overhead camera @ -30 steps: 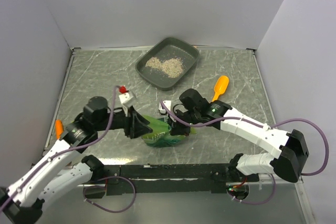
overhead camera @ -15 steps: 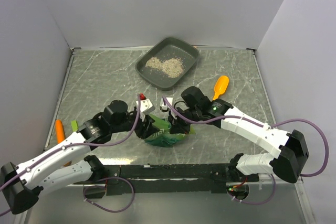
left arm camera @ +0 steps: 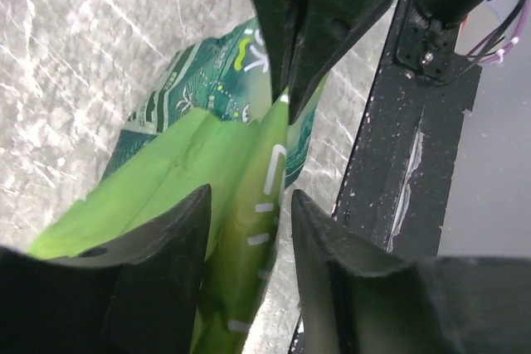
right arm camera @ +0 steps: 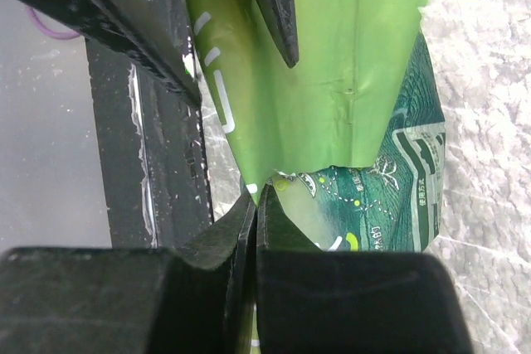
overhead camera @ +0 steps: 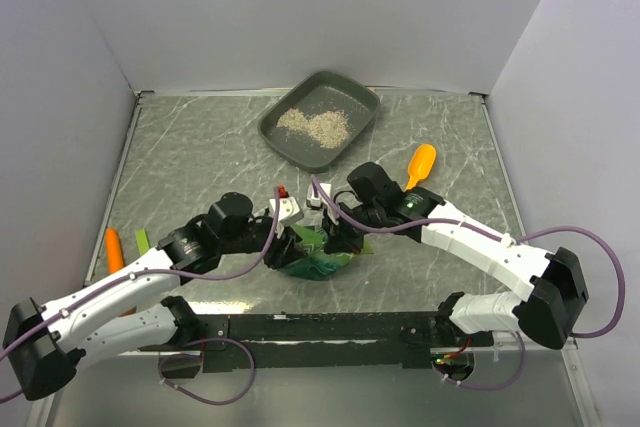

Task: Fill the litter box with clean litter

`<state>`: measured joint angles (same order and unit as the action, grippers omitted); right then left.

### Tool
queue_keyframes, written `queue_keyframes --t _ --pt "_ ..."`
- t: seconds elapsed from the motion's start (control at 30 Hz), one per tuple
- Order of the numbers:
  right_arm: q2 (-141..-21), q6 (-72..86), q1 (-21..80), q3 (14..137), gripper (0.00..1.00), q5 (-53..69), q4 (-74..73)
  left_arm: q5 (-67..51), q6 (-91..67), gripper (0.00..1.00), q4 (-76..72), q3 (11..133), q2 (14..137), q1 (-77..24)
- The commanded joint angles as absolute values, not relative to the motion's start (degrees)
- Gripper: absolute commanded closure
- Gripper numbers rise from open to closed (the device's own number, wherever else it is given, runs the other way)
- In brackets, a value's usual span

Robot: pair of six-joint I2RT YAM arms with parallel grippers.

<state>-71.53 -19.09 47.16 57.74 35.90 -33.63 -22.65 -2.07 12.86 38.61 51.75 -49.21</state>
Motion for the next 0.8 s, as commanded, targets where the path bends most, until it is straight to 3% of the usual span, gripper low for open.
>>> queue_keyframes --t 0.0,0.03,0.07,0.1,0.2,0.23,0.33,0.5,0.77 --pt "-70.8 -18.0 47.1 59.1 1.0 43.1 -29.2 -24.3 -1.0 0.66 10.3 39.1 55.2 -49.7" --pt "-70.8 -18.1 47.2 59.0 1.0 43.2 -29.7 -23.3 -1.0 0.87 10.8 39.1 55.6 -49.7" --pt "-70.5 -18.4 47.2 58.9 1.0 43.2 -29.8 -22.5 -0.8 0.98 11.3 39.4 56.9 -49.7" --pt "-70.1 -18.5 47.1 58.7 1.0 43.1 -30.0 -21.7 -0.7 0.99 11.7 39.5 57.6 -49.7" --pt "-69.6 -19.1 47.2 58.2 0.85 42.0 -30.4 -16.2 -1.0 0.99 13.8 40.0 59.2 -49.7" --pt "-69.6 -19.0 47.2 58.0 0.76 41.8 -30.4 -14.9 -0.9 0.99 14.2 40.3 59.2 -49.7" --pt "-69.3 -19.6 47.2 57.7 0.65 39.7 -30.9 -12.3 -1.1 0.99 14.9 39.8 55.9 -49.7" --pt "-68.3 -21.7 47.3 56.6 0.57 34.1 -31.4 -11.3 -2.2 0.99 13.8 38.0 48.6 -49.7" --pt "-63.2 -24.8 47.2 55.8 0.45 26.3 -30.1 -12.7 -2.5 0.99 14.5 38.6 48.6 -49.7"
